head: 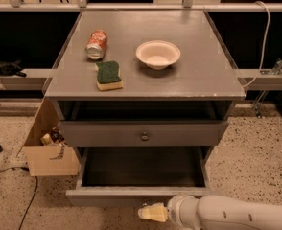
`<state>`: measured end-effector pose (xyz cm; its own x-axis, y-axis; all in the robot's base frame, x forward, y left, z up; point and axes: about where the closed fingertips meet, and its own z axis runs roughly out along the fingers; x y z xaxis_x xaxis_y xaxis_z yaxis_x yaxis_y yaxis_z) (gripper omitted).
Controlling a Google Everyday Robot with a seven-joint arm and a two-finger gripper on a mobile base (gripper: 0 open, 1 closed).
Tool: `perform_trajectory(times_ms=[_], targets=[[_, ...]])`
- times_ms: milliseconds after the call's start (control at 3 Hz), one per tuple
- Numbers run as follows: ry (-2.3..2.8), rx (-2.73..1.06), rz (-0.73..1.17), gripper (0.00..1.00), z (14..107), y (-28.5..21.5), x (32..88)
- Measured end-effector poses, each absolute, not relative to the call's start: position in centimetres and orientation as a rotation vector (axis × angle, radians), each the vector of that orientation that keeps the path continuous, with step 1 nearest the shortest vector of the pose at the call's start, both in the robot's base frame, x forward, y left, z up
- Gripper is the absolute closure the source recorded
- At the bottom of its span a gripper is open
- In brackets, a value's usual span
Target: Close middle drawer
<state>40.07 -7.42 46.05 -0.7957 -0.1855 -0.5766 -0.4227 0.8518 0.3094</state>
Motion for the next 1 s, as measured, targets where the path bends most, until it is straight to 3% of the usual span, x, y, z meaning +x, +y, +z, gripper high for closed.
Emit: perform_trajectory(times_ms=[1000], targets=[[2.604, -0.382, 0.599, 0.00, 43.5, -8.0, 38.4]])
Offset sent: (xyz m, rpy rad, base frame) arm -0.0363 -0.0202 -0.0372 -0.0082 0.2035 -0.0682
